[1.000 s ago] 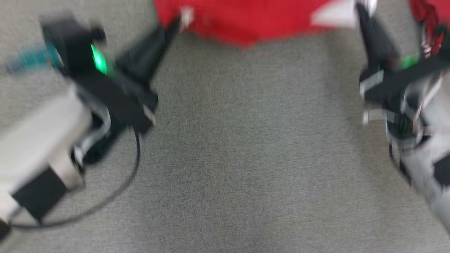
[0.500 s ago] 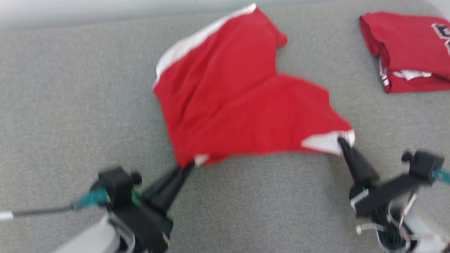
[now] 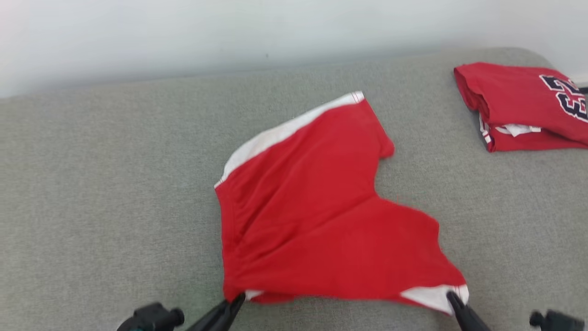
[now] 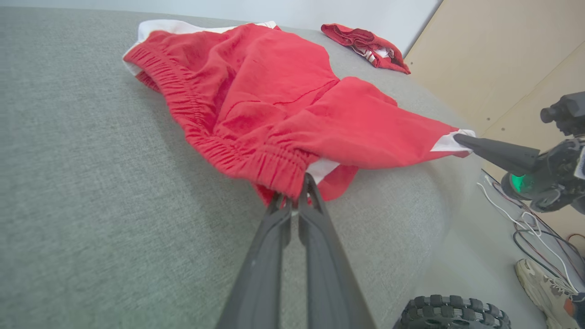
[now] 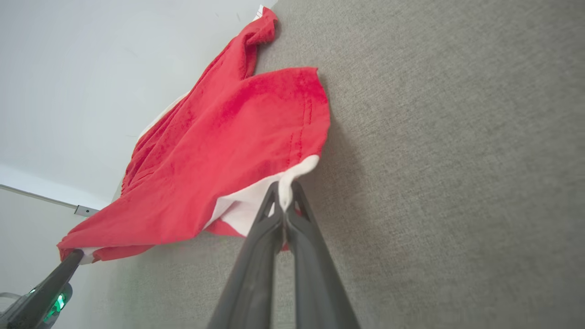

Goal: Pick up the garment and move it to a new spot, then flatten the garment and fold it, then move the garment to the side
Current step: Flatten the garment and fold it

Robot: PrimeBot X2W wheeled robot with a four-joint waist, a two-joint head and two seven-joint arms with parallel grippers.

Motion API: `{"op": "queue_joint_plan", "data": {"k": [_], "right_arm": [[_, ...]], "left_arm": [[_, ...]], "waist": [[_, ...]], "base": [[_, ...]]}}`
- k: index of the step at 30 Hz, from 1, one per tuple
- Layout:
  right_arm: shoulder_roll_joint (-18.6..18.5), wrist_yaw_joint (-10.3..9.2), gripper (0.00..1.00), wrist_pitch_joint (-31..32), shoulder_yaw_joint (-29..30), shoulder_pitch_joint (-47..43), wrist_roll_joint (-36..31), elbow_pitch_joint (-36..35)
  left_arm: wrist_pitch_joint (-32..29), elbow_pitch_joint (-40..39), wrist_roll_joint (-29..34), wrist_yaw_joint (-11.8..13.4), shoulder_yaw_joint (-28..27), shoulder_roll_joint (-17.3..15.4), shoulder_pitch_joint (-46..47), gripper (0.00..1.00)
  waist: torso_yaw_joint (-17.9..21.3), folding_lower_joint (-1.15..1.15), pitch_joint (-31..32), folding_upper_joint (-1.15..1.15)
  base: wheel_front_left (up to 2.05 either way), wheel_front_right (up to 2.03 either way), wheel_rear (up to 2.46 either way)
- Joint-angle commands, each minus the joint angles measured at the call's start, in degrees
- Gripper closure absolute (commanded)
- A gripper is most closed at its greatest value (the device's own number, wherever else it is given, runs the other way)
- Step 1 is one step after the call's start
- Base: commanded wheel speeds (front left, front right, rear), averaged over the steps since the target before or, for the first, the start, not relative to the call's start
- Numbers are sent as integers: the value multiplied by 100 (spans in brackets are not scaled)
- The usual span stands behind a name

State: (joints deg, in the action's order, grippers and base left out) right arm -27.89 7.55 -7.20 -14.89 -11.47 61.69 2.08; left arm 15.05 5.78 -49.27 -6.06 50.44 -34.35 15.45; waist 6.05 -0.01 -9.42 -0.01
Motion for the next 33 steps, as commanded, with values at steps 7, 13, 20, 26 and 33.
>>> {"op": "queue_joint_plan", "data": {"k": [7, 13, 20, 26, 33], "right_arm": [[303, -16, 100, 296, 670, -510, -240, -653], [292, -16, 100, 473, 1235, -454, -288, -819], [402, -16, 100, 725, 1543, -189, -498, -1008], [389, -16, 100, 1001, 1710, 448, -738, -928], [382, -16, 100, 1425, 1727, 1776, -1030, -264]], "left_arm": [[15, 70, 334, -77, -174, 17, -388, 100], [15, 55, 481, -107, -232, 132, -350, 100], [15, 24, 582, -147, -196, 315, -79, 100], [15, 58, 619, -140, -189, 493, 295, 100], [15, 324, 388, -143, -221, 821, 936, 100]], "waist": [[-91, 1, 177, 1], [-226, 1, 236, 1], [-465, 1, 241, 1], [-654, 1, 125, 1], [-798, 1, -116, 1]], "base": [[0, 0, 0], [0, 0, 0], [0, 0, 0], [0, 0, 0], [0, 0, 0]]}}
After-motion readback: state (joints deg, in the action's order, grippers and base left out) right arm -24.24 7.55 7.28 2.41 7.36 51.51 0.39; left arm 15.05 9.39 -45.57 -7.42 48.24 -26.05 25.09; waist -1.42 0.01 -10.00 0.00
